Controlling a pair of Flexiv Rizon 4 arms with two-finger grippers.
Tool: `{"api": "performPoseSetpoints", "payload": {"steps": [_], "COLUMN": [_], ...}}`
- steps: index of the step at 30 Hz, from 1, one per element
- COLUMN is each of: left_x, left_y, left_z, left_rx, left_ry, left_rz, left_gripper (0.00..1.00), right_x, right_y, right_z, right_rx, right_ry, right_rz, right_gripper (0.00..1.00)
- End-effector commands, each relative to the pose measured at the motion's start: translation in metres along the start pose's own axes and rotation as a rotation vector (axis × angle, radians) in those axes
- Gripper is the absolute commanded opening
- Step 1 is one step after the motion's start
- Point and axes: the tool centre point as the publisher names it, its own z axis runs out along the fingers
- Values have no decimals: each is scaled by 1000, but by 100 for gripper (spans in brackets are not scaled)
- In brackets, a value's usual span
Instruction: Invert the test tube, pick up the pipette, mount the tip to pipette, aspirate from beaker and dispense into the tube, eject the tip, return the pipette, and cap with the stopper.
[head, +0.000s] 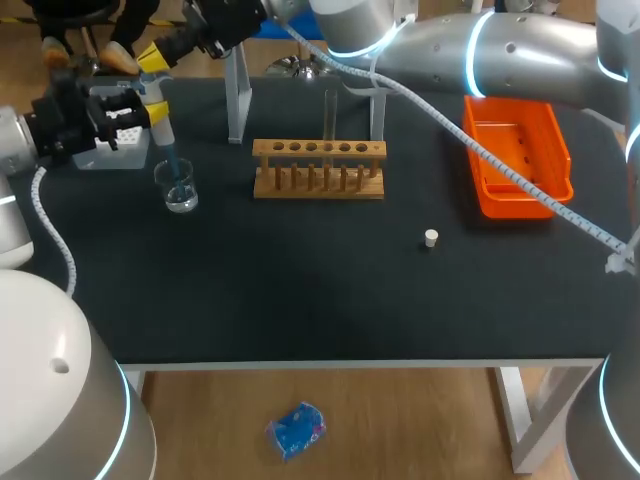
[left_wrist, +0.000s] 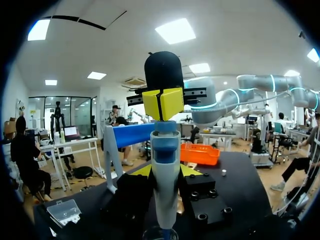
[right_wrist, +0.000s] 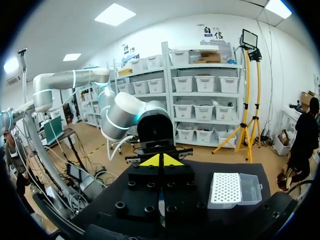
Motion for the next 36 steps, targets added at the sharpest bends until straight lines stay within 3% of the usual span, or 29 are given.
{"api": "performPoseSetpoints", "payload": {"steps": [1,31,32,33,36], "left_x": [-2,-2,-2,-2,-2], "left_y": [-3,-3,-3,-3,-3], "left_z": [0,0,0,0,0], "left_rx": [0,0,0,0,0], "left_ry": [4,4,4,4,4], "left_rz": [0,0,0,0,0], "left_gripper": [0,0,0,0,0], "right_x": [0,7,9,13,25], "right_y": [5,37,37,38,38], "right_z": [-3,-19,-21,-23,-30], "right_rx": [15,28,30,34,53], "right_ry": [0,-18,-20,-26,-49], "right_rz": [-6,-78,-73,-68,-58], "right_gripper": [0,0,38,100,100]}}
